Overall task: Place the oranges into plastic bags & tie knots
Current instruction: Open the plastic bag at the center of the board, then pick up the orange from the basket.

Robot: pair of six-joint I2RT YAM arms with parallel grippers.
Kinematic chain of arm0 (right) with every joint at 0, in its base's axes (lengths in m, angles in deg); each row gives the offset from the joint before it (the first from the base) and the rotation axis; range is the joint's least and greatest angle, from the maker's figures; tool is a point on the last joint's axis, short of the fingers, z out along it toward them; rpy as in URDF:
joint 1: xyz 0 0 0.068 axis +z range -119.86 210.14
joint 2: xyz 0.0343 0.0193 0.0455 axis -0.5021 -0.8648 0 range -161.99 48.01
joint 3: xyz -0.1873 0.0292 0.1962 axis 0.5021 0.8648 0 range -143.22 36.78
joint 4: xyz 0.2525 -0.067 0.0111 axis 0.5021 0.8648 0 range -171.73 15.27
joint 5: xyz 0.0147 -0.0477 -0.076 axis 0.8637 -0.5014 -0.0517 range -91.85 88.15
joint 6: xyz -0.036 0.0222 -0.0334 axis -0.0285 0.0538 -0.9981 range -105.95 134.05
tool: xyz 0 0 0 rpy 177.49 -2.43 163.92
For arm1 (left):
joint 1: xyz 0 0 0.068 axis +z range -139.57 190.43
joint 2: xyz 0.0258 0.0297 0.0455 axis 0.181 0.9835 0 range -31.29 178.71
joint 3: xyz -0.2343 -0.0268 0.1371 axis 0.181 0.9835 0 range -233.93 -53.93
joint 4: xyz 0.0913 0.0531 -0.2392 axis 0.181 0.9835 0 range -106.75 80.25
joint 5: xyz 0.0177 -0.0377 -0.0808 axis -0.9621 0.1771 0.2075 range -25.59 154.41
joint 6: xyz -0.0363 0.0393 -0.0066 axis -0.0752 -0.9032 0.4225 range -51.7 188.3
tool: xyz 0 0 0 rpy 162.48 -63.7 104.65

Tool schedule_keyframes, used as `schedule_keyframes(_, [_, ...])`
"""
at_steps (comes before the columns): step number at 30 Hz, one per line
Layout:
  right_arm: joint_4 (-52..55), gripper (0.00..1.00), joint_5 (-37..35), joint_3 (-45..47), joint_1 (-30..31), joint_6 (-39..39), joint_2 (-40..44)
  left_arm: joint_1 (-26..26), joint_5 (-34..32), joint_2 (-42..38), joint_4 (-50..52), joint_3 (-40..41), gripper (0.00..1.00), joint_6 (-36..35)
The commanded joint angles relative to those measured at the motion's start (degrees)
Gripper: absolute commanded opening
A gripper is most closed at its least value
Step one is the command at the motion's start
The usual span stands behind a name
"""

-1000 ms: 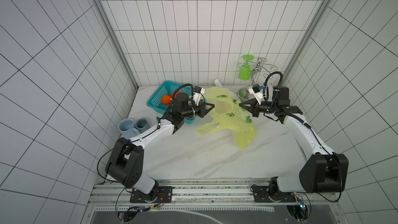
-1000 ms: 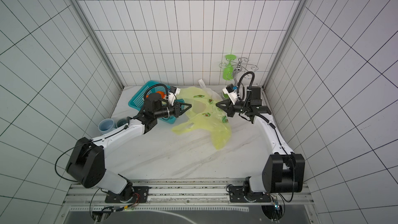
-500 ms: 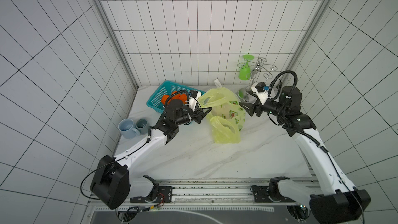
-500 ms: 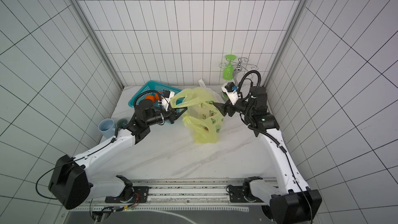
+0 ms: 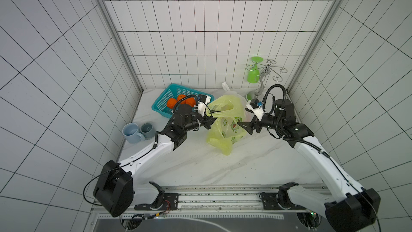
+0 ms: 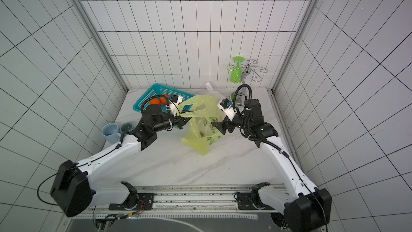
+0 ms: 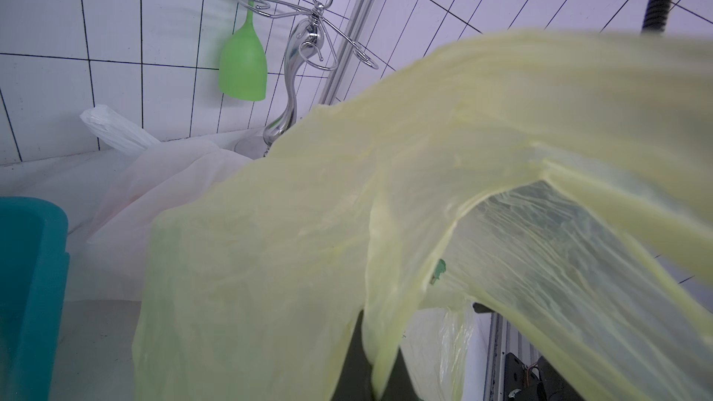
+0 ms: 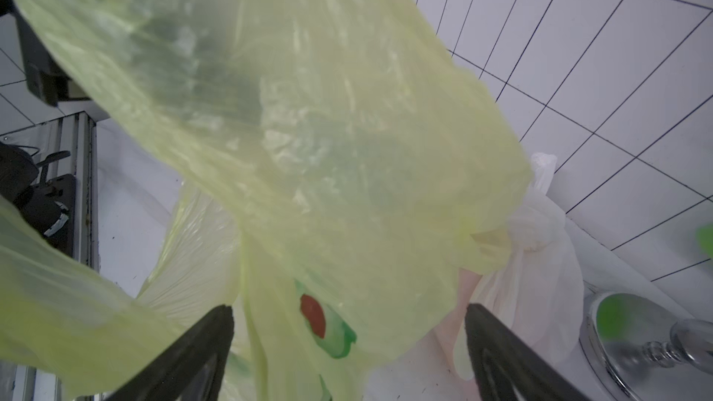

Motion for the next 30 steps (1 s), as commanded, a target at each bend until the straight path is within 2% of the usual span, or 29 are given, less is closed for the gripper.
schedule_keyframes(1, [-0.7, 1.00, 1.6, 5.8, 1.2, 0.6, 1.7, -0.4, -1.3, 1.7, 1.2, -2.3, 0.00, 1.5])
schedule_keyframes(7, [-10.6, 0.96, -9.6, 9.5, 1.9, 6.5, -0.9, -0.9, -0.6, 2.4, 1.3, -2.3, 0.00, 1.9])
schedule_keyframes(8, [-12.3, 0.87, -12.5, 9.1, 2.0, 8.6, -2.0, -0.9, -0.3, 2.3, 1.1, -2.1, 0.00, 1.7])
schedule_keyframes(10, [-11.6, 0.52, -15.1, 6.5, 1.8, 9.5, -4.3, -0.6, 0.0, 1.8, 1.5, -1.7, 0.00, 0.8])
schedule_keyframes(12, [-9.3, 0.13, -15.4, 3.4, 0.9, 9.6, -5.5, 0.7, 0.8, 0.7, 1.6, -0.7, 0.00, 0.0])
schedule_keyframes(13, [-8.6, 0.04, -13.7, 2.8, -0.1, 9.4, -5.2, 1.2, 1.1, 0.3, 1.6, -0.2, 0.00, -1.1])
schedule_keyframes(14, [-8.0, 0.00, -11.3, 2.1, -1.2, 9.4, -4.7, 2.0, 1.9, 0.0, 2.9, 0.0, 0.09, -3.5])
schedule_keyframes(16, [-4.7, 0.00, -4.0, -0.3, -3.0, 9.2, -4.3, 4.2, 5.0, -0.2, 9.3, -1.0, 0.44, -11.9])
schedule_keyframes(18, [-1.8, 0.00, 1.0, -2.7, -4.6, 11.0, -5.0, 7.7, 8.9, -0.6, 18.4, -2.7, 0.61, -21.8])
schedule_keyframes(21, [1.0, 0.00, 7.8, -5.9, -6.9, 13.6, -7.0, 16.7, 12.6, -2.4, 28.4, -4.3, 0.72, -32.6])
schedule_keyframes(23, [1.0, 0.00, 9.9, -7.3, -7.6, 14.8, -7.7, 22.8, 11.6, -3.7, 28.6, -3.7, 0.81, -36.9])
schedule_keyframes(24, [1.0, 0.00, 10.4, -7.8, -7.6, 15.4, -7.7, 25.2, 8.2, -3.8, 26.8, -3.1, 0.88, -37.6])
schedule_keyframes(25, [1.0, 0.00, 10.8, -8.2, -7.6, 15.8, -7.8, 26.4, 3.6, -2.6, 25.8, -3.3, 0.90, -39.0])
schedule_keyframes(28, [0.3, 0.00, 12.1, -8.4, -7.5, 16.7, -7.8, 26.4, -11.7, 6.1, 29.8, -9.6, 0.90, -43.6])
schedule_keyframes(30, [-0.1, 0.00, 12.2, -7.8, -7.5, 16.7, -7.7, 26.4, -15.9, 13.7, 35.0, -16.7, 0.90, -44.5])
